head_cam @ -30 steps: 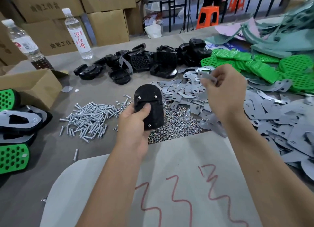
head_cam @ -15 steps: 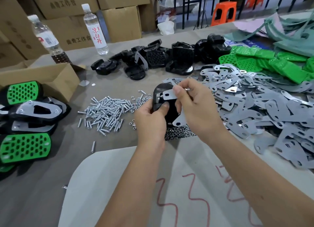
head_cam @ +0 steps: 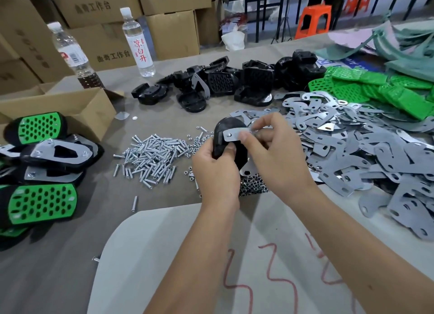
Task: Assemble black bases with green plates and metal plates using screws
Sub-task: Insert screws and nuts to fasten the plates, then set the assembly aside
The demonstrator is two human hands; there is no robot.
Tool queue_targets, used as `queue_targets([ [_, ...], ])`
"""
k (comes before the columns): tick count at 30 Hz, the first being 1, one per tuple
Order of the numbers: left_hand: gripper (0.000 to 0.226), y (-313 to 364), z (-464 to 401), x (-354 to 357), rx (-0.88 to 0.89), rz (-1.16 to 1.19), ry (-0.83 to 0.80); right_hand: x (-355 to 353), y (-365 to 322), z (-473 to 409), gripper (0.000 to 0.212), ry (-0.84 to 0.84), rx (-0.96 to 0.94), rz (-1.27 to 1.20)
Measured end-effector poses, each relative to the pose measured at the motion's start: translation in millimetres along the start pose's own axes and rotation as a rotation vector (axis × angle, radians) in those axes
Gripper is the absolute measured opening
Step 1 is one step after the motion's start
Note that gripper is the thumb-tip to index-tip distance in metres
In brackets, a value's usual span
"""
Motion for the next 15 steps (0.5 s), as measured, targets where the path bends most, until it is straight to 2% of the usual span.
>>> queue_targets([
  [7, 0.021, 2, -12, -12, 0.024, -0.002, 0.083, 10, 20, 12, 0.026, -0.062, 0.400, -0.247],
  [15, 0.022, 8, -10, -5, -0.041, -0.062, -0.137, 3, 26, 7, 0.028, -0.062, 0.476, -0.238],
])
Point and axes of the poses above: each hand's wrist, its own z-axis away from the middle knuckle, its own x-axis out of the palm, y = z × x, the point moved 7 cm from there along -z, towards the middle knuckle, and after that the axes turned 14 degrees about y, right-handed, at the moved point
